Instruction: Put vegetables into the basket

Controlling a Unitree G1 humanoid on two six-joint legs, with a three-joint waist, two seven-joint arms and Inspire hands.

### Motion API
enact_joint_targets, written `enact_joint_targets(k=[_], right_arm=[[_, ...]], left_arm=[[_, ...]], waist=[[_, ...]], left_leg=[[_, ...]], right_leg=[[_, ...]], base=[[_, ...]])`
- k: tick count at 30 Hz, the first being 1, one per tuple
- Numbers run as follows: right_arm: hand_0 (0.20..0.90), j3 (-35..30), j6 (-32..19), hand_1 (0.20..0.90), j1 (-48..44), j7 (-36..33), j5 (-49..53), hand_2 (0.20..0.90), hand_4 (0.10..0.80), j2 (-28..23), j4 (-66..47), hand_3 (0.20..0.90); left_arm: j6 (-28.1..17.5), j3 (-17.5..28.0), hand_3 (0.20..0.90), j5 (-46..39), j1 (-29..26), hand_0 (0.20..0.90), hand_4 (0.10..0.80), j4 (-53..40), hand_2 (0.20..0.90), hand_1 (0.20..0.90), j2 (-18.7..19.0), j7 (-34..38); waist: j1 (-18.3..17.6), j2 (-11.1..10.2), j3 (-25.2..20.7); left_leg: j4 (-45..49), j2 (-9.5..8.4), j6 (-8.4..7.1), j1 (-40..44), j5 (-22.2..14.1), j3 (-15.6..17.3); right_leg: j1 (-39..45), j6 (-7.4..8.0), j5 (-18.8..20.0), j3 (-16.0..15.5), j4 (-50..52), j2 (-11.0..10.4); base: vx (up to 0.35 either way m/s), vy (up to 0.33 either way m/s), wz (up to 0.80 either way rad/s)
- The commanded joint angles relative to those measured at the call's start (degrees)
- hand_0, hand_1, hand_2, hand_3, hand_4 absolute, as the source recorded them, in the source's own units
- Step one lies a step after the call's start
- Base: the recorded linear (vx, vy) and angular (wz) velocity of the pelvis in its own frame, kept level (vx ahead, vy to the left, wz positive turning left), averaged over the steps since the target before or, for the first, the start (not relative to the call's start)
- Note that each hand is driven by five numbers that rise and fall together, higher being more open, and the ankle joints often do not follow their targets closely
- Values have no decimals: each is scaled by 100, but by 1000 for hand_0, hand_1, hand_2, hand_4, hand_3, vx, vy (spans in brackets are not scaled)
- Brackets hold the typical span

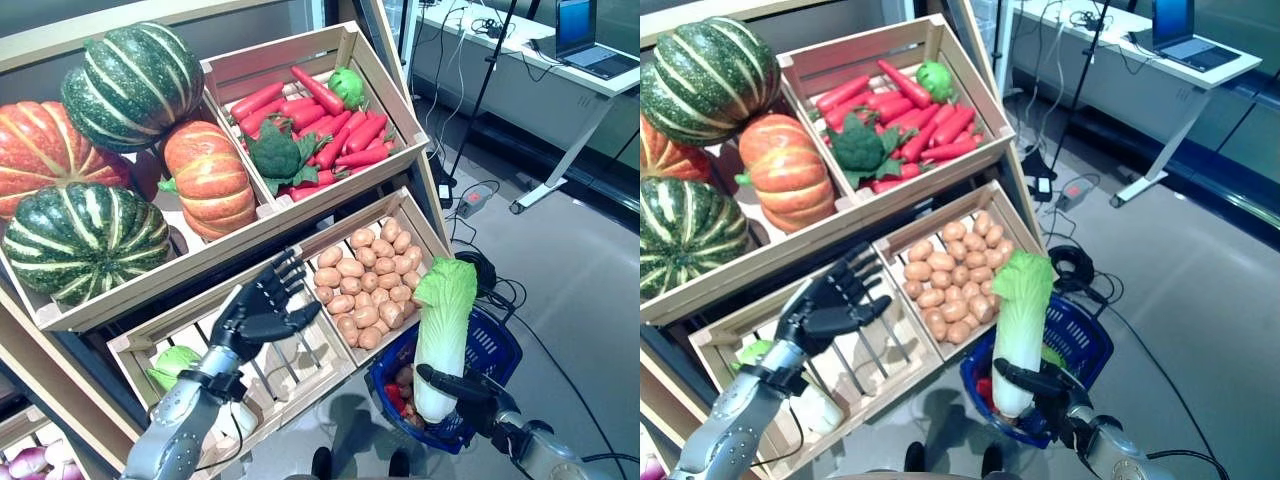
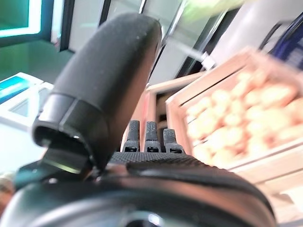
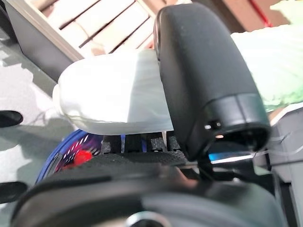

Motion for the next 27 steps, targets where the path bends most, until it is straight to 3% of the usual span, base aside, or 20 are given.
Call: enact_joint_targets(k=[1,5,10,12,18,20,27], right_arm=[[300,-365,-1184,300,-848,-706,351,300,400,241,2,300],[300,-548,-1889,300,-1782,-1430,1105,300,400,549,675,300],[300,-828,-2580,300,-2804,-2253,1740,300,400,492,1419,300],[300,-943,-2746,300,-3221,-2472,1791,300,400,365,1855,300],[300,-1037,-2789,300,-4033,-2814,2084,300,400,187,2620,300],[300,-992,-2578,300,-4382,-2933,1999,300,400,50,3071,300],[300,-837,-2221,300,-5079,-2481,2611,300,400,-262,3782,300]], left_arm=[[-912,296,900,-228,-925,900,800,-108,900,900,-45,235],[-1006,95,900,-209,-1464,900,800,203,900,900,-265,580],[-1343,-88,900,-157,-2106,900,800,444,900,900,-315,1056],[-1404,-120,900,-351,-2297,900,800,529,900,900,-405,1084],[-1312,-248,900,-377,-2569,900,800,611,900,900,-586,1149],[-1464,-340,900,-451,-2628,900,800,506,900,900,-632,1012],[-1641,-622,900,-481,-2942,900,800,602,900,900,-743,867]], waist=[[33,-177,145],[17,-108,752],[124,22,1480],[194,75,1787],[341,103,2194],[429,124,2413],[527,73,2484]], left_leg=[[9,134,-258,-395,19,11],[9,127,-236,-734,113,-79],[91,82,-234,-1193,297,-64],[573,23,-254,-1630,268,-92],[1403,-92,-337,-2505,181,-195],[1576,-145,-330,-2848,183,-178],[1830,-316,-240,-3663,205,-239]], right_leg=[[-180,67,257,-48,11,-177],[-521,-23,271,27,128,-73],[-1066,-106,165,15,647,2],[-1442,-148,78,-85,1085,-22],[-2035,-193,-10,-235,1615,-129],[-2306,-208,6,-272,1717,-167],[-3263,-213,60,-203,2066,-198]], base=[[-303,-13,-2],[-278,-25,0],[-223,2,-1],[-228,12,-1],[-118,-23,2],[-109,-47,4],[-50,-41,11]])
